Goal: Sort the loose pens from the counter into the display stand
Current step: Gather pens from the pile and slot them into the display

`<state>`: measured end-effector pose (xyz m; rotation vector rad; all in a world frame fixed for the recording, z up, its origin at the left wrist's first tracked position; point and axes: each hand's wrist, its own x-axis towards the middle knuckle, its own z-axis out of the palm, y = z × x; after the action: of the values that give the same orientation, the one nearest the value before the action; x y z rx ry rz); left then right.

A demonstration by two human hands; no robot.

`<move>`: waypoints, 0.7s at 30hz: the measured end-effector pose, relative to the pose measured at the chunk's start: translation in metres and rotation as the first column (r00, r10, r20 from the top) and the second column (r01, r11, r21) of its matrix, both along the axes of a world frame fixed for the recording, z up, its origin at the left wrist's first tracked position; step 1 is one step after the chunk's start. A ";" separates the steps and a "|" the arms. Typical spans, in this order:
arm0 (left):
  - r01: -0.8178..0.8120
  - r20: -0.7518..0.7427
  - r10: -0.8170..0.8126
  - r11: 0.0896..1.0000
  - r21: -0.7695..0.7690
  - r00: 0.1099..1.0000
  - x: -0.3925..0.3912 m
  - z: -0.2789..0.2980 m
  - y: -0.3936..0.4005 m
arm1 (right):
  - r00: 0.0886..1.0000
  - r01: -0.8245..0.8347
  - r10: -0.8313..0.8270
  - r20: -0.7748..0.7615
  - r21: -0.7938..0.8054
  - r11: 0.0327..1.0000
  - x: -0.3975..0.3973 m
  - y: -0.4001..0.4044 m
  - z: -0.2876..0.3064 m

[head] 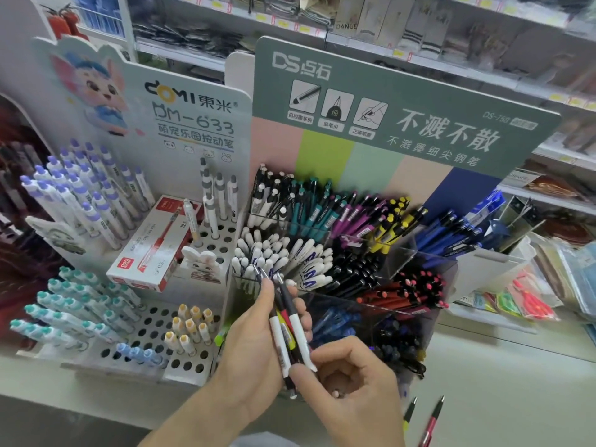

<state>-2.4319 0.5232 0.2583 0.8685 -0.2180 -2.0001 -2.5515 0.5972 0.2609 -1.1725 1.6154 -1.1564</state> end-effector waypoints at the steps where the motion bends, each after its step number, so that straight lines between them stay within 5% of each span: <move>1: -0.010 0.006 0.010 1.000 -0.005 1.000 -0.001 -0.002 0.000 | 1.000 -0.018 0.018 -0.007 0.013 1.000 0.000 0.000 0.001; 10: -0.084 0.123 0.090 0.995 -0.056 0.988 -0.011 -0.005 0.002 | 1.000 -0.008 0.009 -0.027 0.036 0.999 0.002 -0.001 0.007; 16: 0.094 0.160 -0.080 0.992 -0.083 0.984 -0.007 -0.007 0.003 | 0.973 0.133 -0.136 0.186 0.027 0.991 -0.017 -0.005 0.019; 21: 0.068 0.144 -0.047 0.986 -0.150 0.988 -0.002 -0.004 0.003 | 0.939 0.166 -0.173 0.299 0.049 0.985 -0.057 -0.010 0.038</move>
<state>-2.4342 0.5264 0.2540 0.9120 -0.4770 -1.9474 -2.6082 0.5868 0.2985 -0.8054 1.5087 -1.3508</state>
